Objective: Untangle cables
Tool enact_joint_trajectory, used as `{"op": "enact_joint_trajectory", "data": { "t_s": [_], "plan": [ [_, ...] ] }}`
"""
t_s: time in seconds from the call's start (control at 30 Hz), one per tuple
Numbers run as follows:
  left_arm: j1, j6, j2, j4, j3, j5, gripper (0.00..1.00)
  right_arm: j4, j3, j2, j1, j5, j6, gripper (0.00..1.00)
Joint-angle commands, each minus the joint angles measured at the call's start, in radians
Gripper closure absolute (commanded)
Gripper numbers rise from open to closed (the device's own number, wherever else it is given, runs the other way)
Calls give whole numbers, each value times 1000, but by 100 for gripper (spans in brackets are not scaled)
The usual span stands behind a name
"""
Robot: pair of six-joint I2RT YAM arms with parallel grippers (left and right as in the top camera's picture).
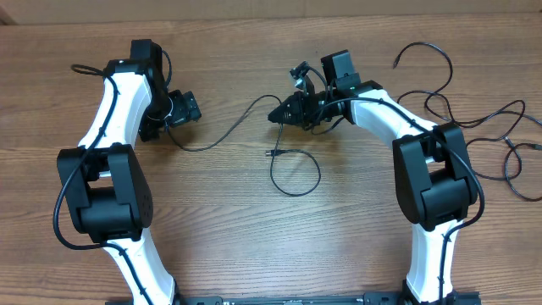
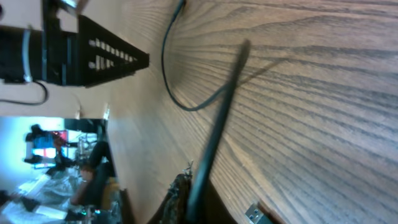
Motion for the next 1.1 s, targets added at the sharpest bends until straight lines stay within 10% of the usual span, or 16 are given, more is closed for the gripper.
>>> {"op": "enact_joint_trajectory", "data": {
  "t_s": [0.0,0.73,1.07],
  "plan": [
    [-7,8,1,0,-5,-7,0,6,-3,5,-28,-106,1,96],
    [-6,8,1,0,-5,-7,0,6,-1,-630,-328,-179,-68,96],
    [-6,8,1,0,-5,-7,0,-163,-3,-621,-563,-39,-122,96]
  ]
}}
